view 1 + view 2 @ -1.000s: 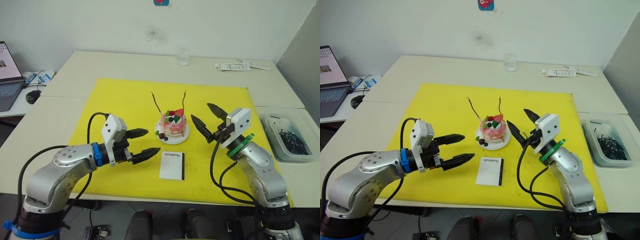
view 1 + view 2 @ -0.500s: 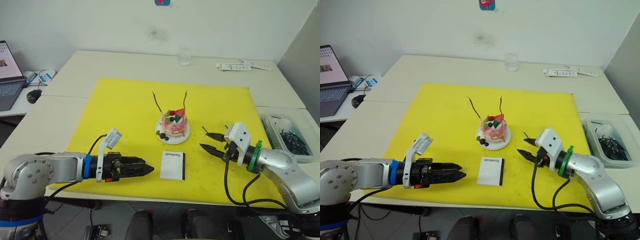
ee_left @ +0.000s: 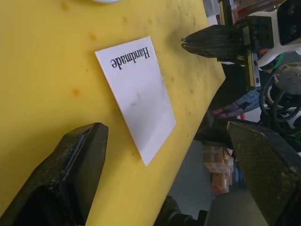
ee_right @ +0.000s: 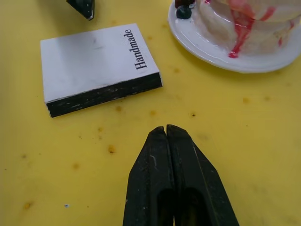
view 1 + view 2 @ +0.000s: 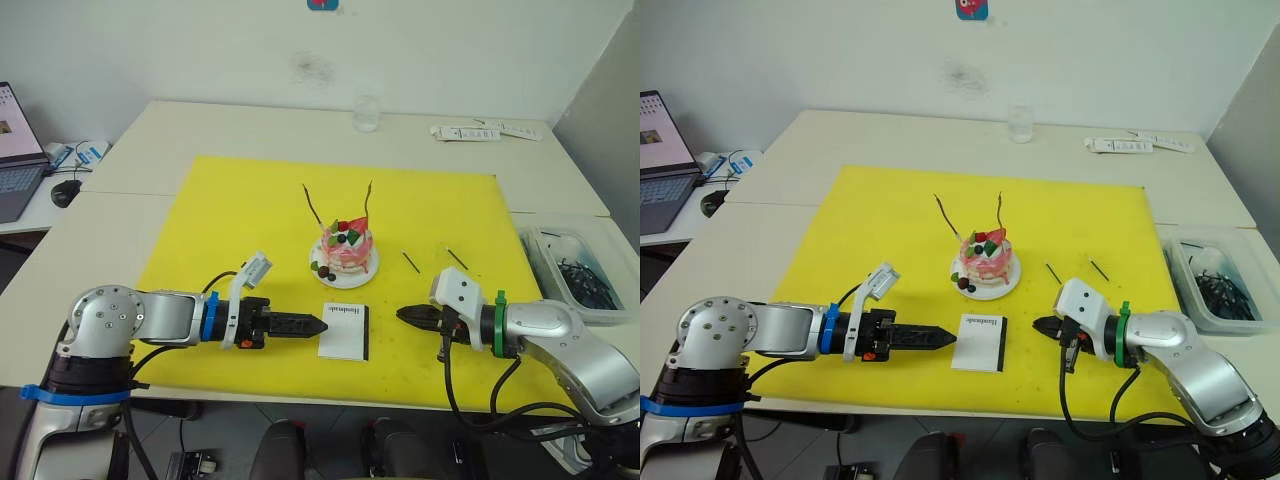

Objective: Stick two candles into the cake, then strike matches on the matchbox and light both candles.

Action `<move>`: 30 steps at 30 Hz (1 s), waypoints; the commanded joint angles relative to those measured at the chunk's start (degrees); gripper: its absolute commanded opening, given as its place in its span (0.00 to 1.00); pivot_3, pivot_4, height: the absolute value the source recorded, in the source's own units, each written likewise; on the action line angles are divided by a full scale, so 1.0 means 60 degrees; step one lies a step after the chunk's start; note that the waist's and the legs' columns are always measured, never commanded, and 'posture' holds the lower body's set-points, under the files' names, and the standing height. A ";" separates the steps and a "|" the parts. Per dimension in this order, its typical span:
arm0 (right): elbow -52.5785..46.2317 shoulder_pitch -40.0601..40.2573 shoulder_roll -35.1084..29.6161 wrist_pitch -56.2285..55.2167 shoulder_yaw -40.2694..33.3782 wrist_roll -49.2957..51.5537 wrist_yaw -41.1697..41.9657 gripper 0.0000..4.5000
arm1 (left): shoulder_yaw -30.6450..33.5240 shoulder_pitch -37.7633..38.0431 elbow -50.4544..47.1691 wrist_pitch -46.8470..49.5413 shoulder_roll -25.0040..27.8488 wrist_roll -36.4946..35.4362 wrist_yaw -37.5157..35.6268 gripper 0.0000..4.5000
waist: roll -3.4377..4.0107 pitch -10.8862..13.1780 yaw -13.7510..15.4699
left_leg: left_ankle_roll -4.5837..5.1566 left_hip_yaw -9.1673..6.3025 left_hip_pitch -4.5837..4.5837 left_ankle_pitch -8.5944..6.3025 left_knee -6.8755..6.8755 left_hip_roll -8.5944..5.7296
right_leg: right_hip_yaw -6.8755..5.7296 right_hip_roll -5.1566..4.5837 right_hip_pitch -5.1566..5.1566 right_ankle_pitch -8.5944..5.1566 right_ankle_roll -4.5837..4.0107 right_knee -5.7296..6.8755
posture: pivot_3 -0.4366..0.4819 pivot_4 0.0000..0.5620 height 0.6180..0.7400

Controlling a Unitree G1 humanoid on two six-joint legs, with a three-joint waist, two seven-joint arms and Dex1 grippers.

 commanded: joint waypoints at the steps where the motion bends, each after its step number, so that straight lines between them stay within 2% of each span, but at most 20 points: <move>1: -0.0328 -0.0260 -0.0089 0.0115 0.0265 -0.0055 0.0226 0.01 | -0.0078 -0.0160 -0.0106 0.0146 -0.0204 -0.0133 0.0001 1.00 | 0.0000 0.0000 -0.0001 | 0.0000 0.0001 0.0000 0.0000 -0.0001 0.0000 | 0.0002 0.0000 0.0000 0.0000 0.0000 0.0000 | 0.48 0.27 1.00; 8: -0.0027 -0.0696 0.0142 0.0248 0.1003 -0.0400 0.0243 0.01 | -0.0134 -0.0057 0.0002 0.0119 -0.0779 0.0082 0.0293 1.00 | 0.0000 0.0000 0.0001 | 0.0000 0.0001 -0.0001 0.0000 0.0002 -0.0002 | 0.0002 -0.0002 0.0000 0.0000 0.0000 0.0000 | 0.48 0.27 1.00; 17: 0.0399 -0.1441 0.0507 0.0254 0.2054 -0.0942 0.0606 0.01 | -0.0155 0.0035 -0.0030 0.0154 -0.1061 0.0242 0.0400 1.00 | -0.0001 -0.0001 0.0000 | -0.0001 0.0001 -0.0001 0.0000 0.0003 -0.0006 | 0.0002 -0.0002 0.0002 0.0000 0.0000 0.0000 | 0.48 0.27 1.00; 30: 0.0470 -0.1919 0.1385 0.0479 0.2357 -0.0968 0.0774 0.01 | -0.0160 0.0420 -0.0207 0.0097 -0.1562 0.0755 0.0408 1.00 | 0.0000 -0.0005 0.0019 | -0.0001 0.0003 0.0000 0.0001 0.0006 -0.0005 | 0.0007 -0.0013 0.0008 0.0001 0.0002 0.0002 | 0.48 0.27 1.00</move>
